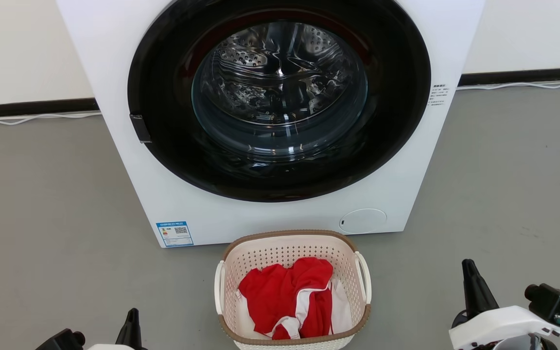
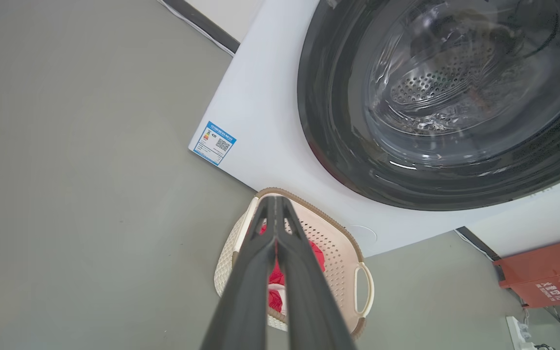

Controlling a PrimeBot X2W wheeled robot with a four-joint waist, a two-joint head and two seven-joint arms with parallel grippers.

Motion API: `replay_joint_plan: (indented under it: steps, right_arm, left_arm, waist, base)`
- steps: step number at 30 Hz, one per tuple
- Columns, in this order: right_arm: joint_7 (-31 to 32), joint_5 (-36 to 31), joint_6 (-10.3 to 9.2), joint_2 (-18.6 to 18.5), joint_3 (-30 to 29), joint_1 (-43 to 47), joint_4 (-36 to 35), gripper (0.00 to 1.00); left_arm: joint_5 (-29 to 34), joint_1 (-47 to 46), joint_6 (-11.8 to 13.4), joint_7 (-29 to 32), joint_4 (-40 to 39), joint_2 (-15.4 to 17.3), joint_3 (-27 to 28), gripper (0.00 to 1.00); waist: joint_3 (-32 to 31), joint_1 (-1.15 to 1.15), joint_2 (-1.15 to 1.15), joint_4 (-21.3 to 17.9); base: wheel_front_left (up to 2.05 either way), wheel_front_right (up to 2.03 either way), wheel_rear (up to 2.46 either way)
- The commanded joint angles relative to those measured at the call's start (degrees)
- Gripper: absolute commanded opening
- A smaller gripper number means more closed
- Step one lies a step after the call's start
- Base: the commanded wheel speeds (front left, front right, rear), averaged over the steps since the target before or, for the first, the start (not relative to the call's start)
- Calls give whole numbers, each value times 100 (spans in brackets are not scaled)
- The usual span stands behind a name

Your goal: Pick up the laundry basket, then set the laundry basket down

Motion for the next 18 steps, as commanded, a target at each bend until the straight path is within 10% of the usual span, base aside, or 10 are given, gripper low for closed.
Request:
replay_joint_plan:
  steps: [1, 18]
  right_arm:
    - [40, 208, 14, -30, 24, -192, -210, 0]
    - [323, 1454, 19, -28, -17, -199, -377, 0]
  left_arm:
    - [-192, -278, -75, 31, -194, 26, 94, 0]
    - [-1198, -337, -169, 318, -437, 13, 165, 0]
  waist:
    - [2, 0, 0, 5]
    - [24, 0, 0, 54]
  base:
    - [0, 0, 0]
    - [0, 0, 0]
